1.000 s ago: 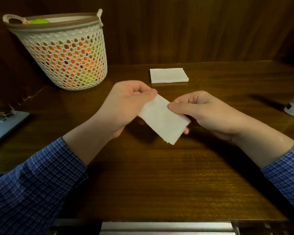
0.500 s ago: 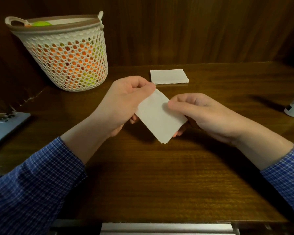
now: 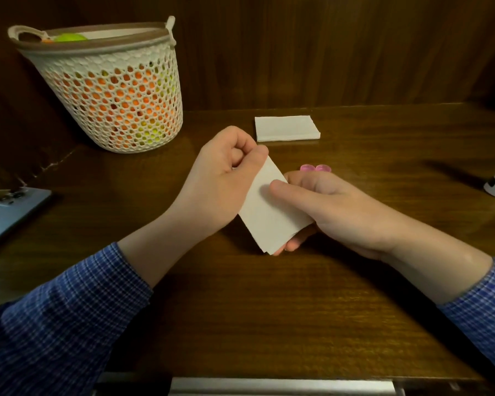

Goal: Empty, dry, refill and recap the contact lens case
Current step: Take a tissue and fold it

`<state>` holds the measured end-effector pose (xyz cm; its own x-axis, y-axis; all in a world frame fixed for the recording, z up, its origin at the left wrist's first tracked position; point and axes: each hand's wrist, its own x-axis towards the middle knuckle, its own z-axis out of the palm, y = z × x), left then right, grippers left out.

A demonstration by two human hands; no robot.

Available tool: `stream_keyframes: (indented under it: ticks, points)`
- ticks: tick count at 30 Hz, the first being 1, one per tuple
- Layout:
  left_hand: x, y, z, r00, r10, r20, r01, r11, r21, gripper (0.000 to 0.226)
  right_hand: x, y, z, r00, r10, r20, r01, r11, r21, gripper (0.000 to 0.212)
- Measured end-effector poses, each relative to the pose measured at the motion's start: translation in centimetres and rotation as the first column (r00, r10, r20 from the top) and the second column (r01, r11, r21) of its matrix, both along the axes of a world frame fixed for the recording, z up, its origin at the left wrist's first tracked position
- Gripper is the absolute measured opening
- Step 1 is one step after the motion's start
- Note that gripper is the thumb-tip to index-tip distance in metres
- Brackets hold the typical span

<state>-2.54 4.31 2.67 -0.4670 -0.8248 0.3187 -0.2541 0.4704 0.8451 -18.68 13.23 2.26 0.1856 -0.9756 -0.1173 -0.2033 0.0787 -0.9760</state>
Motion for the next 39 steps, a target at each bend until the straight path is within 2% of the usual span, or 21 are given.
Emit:
stream_keyframes:
  ticks: [7,12,15,17,20,22,23,24,26,29,33,37,39]
  points:
    - [-0.3,0.3,-0.6,1.0,-0.002,-0.01,0.001,0.998,-0.07,0.01,0.7,0.4,-0.2,0.993,0.117,0.021,-0.117,0.993,0.005,0.028]
    - [-0.2,0.0,-0.6,0.999,0.028,-0.03,-0.032,0.991,-0.131,0.011,0.5,0.4,0.0,0.993,0.103,0.054,-0.105,0.994,0.042,0.024]
    - [0.0,-0.1,-0.2,0.998,0.044,-0.049,-0.048,0.994,-0.098,0.014,0.3,0.3,0.0,0.996,0.052,0.076,-0.056,0.997,0.055,0.025]
    - [-0.1,0.0,0.1,0.997,0.047,-0.055,-0.048,0.999,-0.017,0.013,0.3,0.2,0.0,0.995,0.022,0.099,-0.029,0.997,0.067,0.026]
    - [-0.4,0.5,0.8,0.994,0.076,-0.081,-0.054,0.968,0.247,0.018,0.3,0.1,0.1,0.989,-0.005,0.15,-0.007,0.997,0.083,0.028]
    - [-0.5,0.6,1.0,0.985,0.13,-0.115,-0.058,0.87,0.489,0.03,0.3,0.1,0.2,0.98,-0.055,0.193,0.037,0.995,0.093,0.029]
    - [-0.4,0.6,1.1,0.976,0.136,-0.169,-0.009,0.805,0.593,0.037,0.3,0.0,0.2,0.972,-0.087,0.22,0.069,0.994,0.09,0.029]
    - [-0.4,0.5,1.0,0.966,0.126,-0.224,0.053,0.755,0.653,0.044,0.2,0.0,0.3,0.962,-0.118,0.246,0.103,0.992,0.075,0.028]
    - [-0.3,0.6,0.9,0.963,0.055,-0.264,0.138,0.739,0.659,0.05,0.1,0.0,0.4,0.943,-0.171,0.285,0.172,0.985,0.022,0.028]
    - [-0.6,1.0,0.5,0.987,-0.058,-0.151,0.134,0.819,0.559,0.048,0.0,-0.1,0.3,0.93,-0.23,0.287,0.258,0.964,-0.062,0.03]
    - [-0.8,0.9,-0.4,0.991,-0.098,0.09,0.046,0.889,0.456,0.052,0.3,-0.3,-0.1,0.939,-0.265,0.22,0.29,0.953,-0.091,0.03]
    - [-0.8,0.9,-1.0,0.963,-0.187,0.195,0.086,0.895,0.439,0.077,0.6,-0.4,-0.5,0.957,-0.26,0.131,0.277,0.952,-0.133,0.03]
    - [-1.0,0.8,-1.3,0.954,-0.223,0.201,0.108,0.88,0.463,0.081,0.6,-0.4,-0.7,0.958,-0.266,0.103,0.279,0.949,-0.146,0.031]
